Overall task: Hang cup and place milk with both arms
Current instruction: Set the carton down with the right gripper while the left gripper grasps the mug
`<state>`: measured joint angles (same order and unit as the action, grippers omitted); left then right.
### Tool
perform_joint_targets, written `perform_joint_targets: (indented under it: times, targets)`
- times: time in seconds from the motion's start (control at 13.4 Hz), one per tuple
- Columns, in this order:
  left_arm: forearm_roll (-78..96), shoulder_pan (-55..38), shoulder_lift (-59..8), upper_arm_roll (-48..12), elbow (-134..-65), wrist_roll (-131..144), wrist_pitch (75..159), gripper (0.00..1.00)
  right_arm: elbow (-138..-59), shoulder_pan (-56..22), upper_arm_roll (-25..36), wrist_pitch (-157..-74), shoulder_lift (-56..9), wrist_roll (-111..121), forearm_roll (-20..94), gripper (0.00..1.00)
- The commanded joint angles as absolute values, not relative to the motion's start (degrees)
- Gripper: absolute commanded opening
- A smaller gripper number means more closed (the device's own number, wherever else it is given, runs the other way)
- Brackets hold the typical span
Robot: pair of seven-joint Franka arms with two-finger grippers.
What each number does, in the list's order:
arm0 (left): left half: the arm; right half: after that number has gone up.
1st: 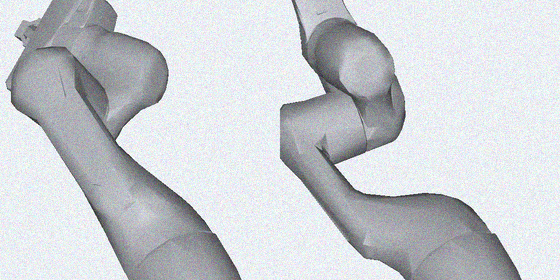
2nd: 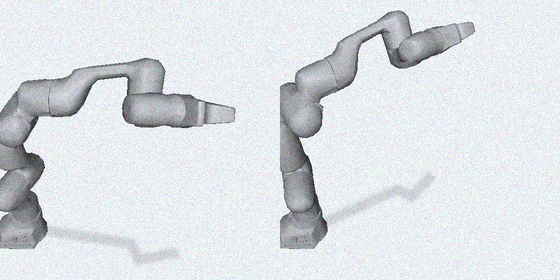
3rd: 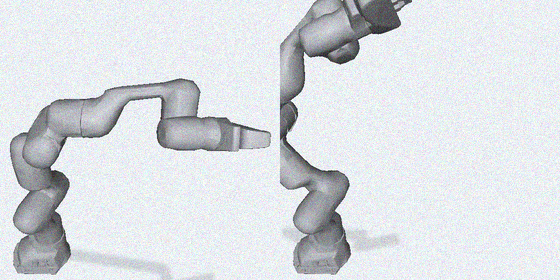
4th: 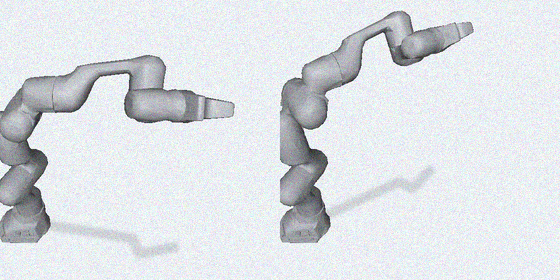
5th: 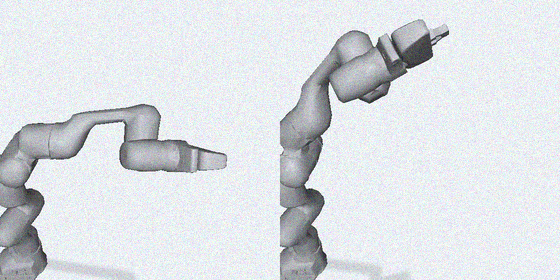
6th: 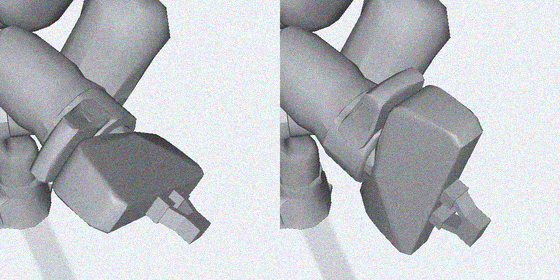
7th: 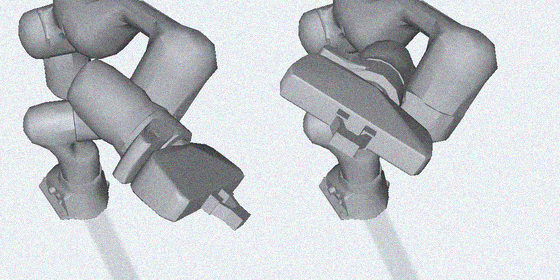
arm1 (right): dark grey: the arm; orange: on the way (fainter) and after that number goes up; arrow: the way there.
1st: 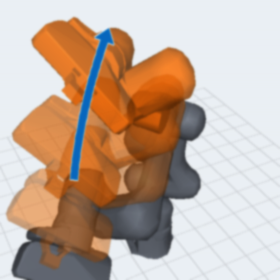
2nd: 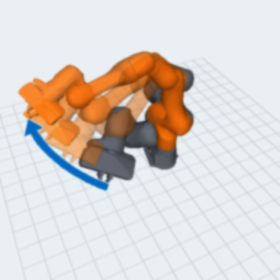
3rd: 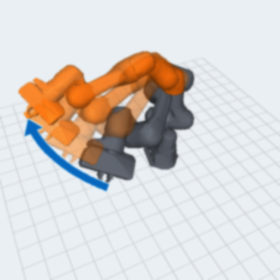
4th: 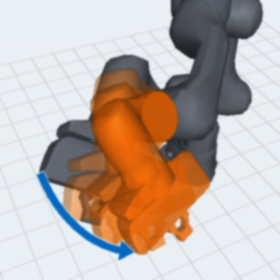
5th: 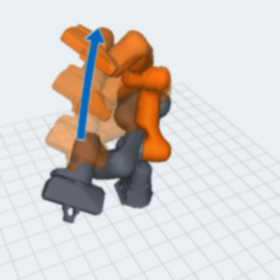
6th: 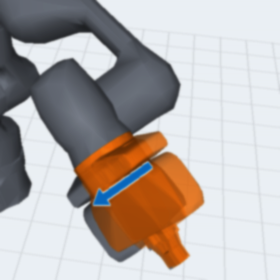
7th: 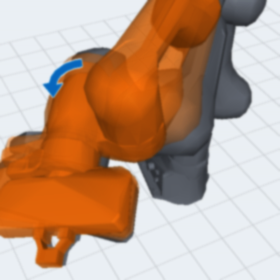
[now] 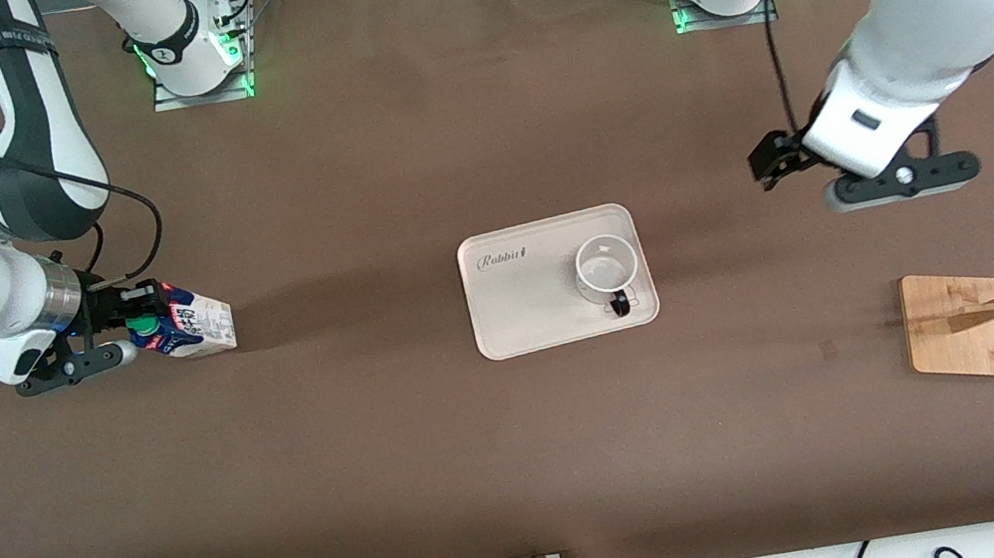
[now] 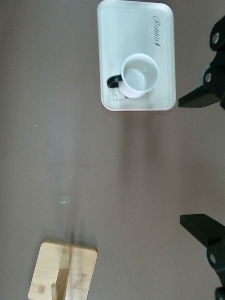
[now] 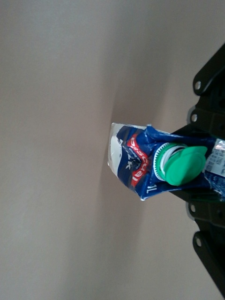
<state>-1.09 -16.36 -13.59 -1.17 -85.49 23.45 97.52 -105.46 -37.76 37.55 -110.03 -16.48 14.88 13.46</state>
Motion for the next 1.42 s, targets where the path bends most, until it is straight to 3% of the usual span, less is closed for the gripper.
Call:
perform_joint_targets:
  times: [0.0, 0.3, 0.52, 0.67, 0.75, 0.82, 0.9, 0.97, 1.05, 1.27, 1.34]
  targets:
    - [-1.1, -21.4, -21.2, -0.7, -83.1, 36.5, 104.9, 1.00, -111.0, -39.0, 38.3, -114.2, -13.4, 16.3, 14.4, 0.42]
    - [-3.5, -29.0, -30.0, -0.7, -83.6, 47.8, 113.9, 1.00, -114.6, -39.1, 38.3, -119.8, -13.4, 16.3, 14.4, 0.43]
    - [-7.7, -33.8, -34.5, -0.4, -83.9, 55.2, 115.0, 1.00, -115.4, -39.1, 38.3, -120.0, -13.7, 16.3, 14.3, 0.43]
    - [-13.9, -35.9, -36.8, -0.6, -84.1, 60.2, 115.0, 1.00, -115.4, -39.0, 38.3, -119.9, -13.9, 16.3, 14.4, 0.50]
    - [-16.2, -36.4, -38.0, -0.6, -84.1, 62.7, 115.3, 1.00, -115.3, -39.0, 38.3, -119.8, -13.9, 16.3, 14.4, 0.57]
    - [-17.7, -36.7, -39.2, -0.7, -84.2, 65.7, 117.7, 1.00, -115.2, -39.0, 38.3, -119.8, -13.9, 16.3, 14.4, 0.73]
    - [-17.7, -37.1, -39.6, -0.7, -85.7, 68.0, 120.6, 1.00, -115.0, -39.0, 38.3, -119.4, -13.9, 16.3, 14.3, 1.00]
    - [-17.7, -37.5, -40.1, -0.7, -87.3, 69.1, 123.7, 1.00, -114.6, -39.0, 38.3, -119.2, -13.9, 16.3, 14.2, 1.00]
    - [-17.7, -37.5, -40.1, -0.7, -88.9, 69.6, 125.5, 0.87, -114.0, -39.0, 38.2, -118.9, -13.9, 16.5, 14.2, 1.00]
    - [-17.8, -37.6, -40.2, -0.7, -89.8, 69.4, 126.1, 0.18, -110.9, -37.9, 38.2, -117.7, -15.0, 17.6, 13.8, 1.00]
    - [-17.8, -37.5, -40.2, -0.8, -89.8, 69.2, 126.1, 0.03, -109.4, -37.9, 38.2, -117.0, -15.0, 17.7, 13.8, 1.00]
